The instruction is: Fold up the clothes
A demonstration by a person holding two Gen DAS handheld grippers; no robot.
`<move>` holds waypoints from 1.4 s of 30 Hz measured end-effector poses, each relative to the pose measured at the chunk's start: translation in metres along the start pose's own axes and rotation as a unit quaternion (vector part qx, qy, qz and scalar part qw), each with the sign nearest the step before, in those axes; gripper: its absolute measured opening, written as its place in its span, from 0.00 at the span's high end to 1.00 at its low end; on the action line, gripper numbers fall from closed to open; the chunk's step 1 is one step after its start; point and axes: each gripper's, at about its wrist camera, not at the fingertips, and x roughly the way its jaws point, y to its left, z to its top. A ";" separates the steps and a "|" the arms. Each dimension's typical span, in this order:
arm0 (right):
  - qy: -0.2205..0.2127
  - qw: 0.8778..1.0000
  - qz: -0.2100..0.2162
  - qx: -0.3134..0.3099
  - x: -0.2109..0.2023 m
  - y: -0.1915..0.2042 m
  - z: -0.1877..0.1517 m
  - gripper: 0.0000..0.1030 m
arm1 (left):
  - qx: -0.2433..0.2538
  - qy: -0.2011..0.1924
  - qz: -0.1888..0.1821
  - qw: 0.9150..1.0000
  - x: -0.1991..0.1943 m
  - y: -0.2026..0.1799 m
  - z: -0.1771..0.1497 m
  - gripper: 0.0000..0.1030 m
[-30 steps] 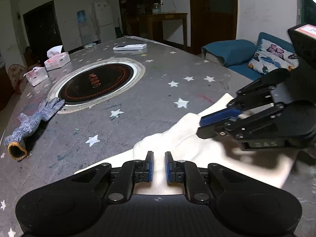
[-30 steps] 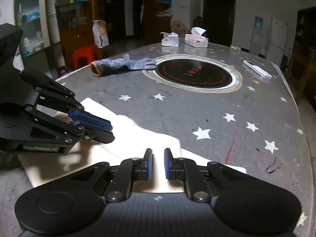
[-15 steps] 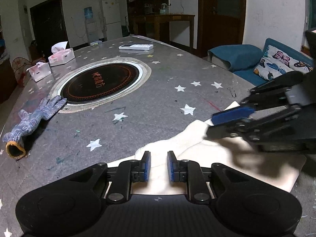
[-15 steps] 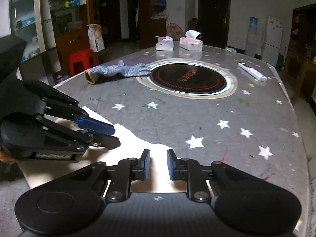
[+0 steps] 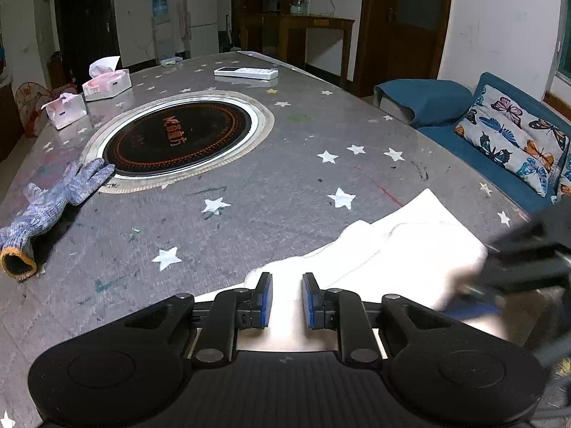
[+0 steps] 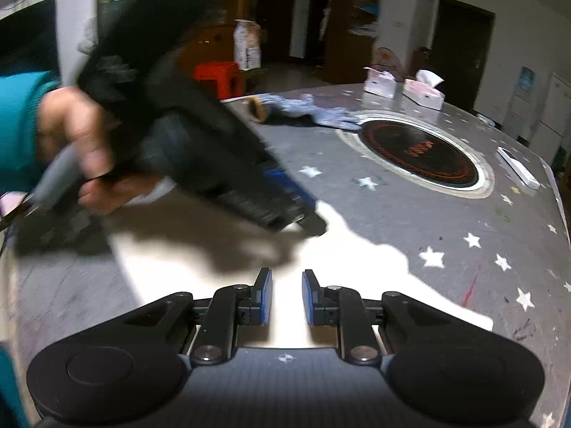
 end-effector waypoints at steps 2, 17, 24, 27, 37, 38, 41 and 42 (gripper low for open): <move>0.002 1.000 0.004 0.007 -0.013 0.005 -0.012 0.83 | 0.002 -0.001 0.002 1.000 0.000 -0.001 0.000 0.80; -0.022 0.989 -0.051 0.135 -0.056 -0.052 -0.039 0.82 | 0.012 -0.023 0.022 0.999 -0.017 -0.015 -0.007 0.80; -0.013 0.983 -0.076 0.166 -0.038 -0.079 -0.042 0.81 | 0.045 -0.052 0.006 0.998 -0.064 -0.046 -0.033 0.79; -0.018 0.984 -0.074 0.158 -0.047 -0.072 -0.043 0.81 | 0.042 -0.060 -0.004 0.997 -0.081 -0.057 -0.050 0.79; -0.006 0.991 -0.049 0.125 -0.055 -0.033 -0.054 0.81 | -0.018 -0.043 0.006 0.999 -0.091 -0.046 -0.093 0.77; -0.008 0.989 -0.046 0.138 -0.054 -0.035 -0.056 0.81 | -0.025 -0.042 0.004 0.999 -0.092 -0.040 -0.097 0.77; -0.004 0.990 -0.052 0.133 -0.056 -0.036 -0.053 0.81 | -0.049 -0.046 -0.008 0.998 -0.099 -0.027 -0.095 0.77; -0.002 0.991 -0.053 0.126 -0.057 -0.035 -0.051 0.81 | -0.054 -0.050 -0.006 0.997 -0.101 -0.023 -0.092 0.76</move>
